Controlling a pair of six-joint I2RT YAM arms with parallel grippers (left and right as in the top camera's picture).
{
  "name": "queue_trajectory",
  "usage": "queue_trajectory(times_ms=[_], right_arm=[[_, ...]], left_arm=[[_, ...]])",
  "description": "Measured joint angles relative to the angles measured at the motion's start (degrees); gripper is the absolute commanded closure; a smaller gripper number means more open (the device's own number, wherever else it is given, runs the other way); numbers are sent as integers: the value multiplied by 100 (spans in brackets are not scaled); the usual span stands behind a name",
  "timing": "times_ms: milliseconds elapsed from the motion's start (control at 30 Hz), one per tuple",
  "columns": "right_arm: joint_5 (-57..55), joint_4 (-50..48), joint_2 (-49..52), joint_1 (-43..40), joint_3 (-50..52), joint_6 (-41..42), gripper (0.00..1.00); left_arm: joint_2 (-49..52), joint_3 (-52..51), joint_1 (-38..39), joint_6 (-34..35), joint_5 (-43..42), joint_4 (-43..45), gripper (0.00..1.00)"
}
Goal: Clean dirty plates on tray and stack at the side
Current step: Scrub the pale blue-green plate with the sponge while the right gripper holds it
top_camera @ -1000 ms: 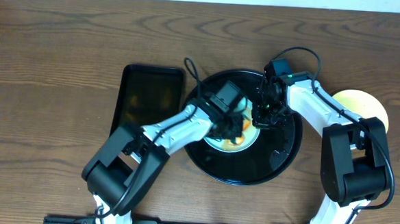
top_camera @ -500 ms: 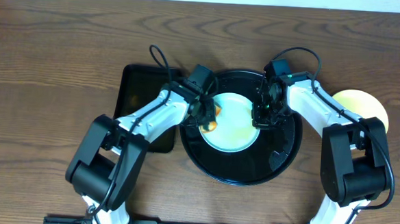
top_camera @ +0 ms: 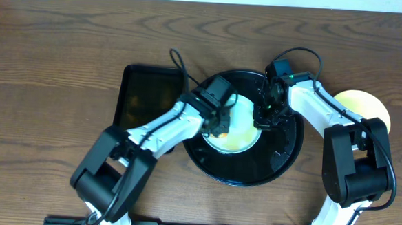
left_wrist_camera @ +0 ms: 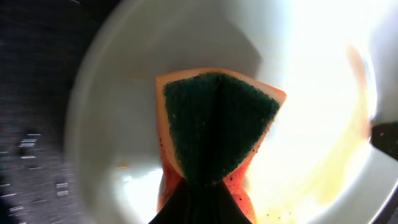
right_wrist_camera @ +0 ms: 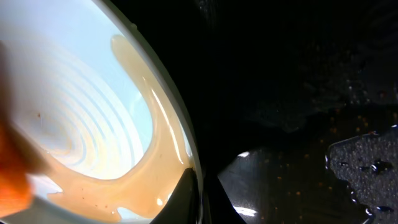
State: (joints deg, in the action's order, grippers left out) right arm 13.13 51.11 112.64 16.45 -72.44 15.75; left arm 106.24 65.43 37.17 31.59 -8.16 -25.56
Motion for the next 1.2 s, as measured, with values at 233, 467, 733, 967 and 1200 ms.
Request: queue_trajectory(times_ms=[233,467,733,967,1200], right_arm=[[-7,22,0,0,0,0,99],[-7,22,0,0,0,0,99],[-7,24,0,0,0,0,99],[-7,26,0,0,0,0,99],[-7,26,0,0,0,2,94]], left_arm=[[114,2,245,4,96,173,92],[280,0,507,-105,-1014,855,92],[306,0,533,-166,-1095,743,92],[284,9,321,-164,-529,625,92],[157,31,-531,-210,-168,219,92]])
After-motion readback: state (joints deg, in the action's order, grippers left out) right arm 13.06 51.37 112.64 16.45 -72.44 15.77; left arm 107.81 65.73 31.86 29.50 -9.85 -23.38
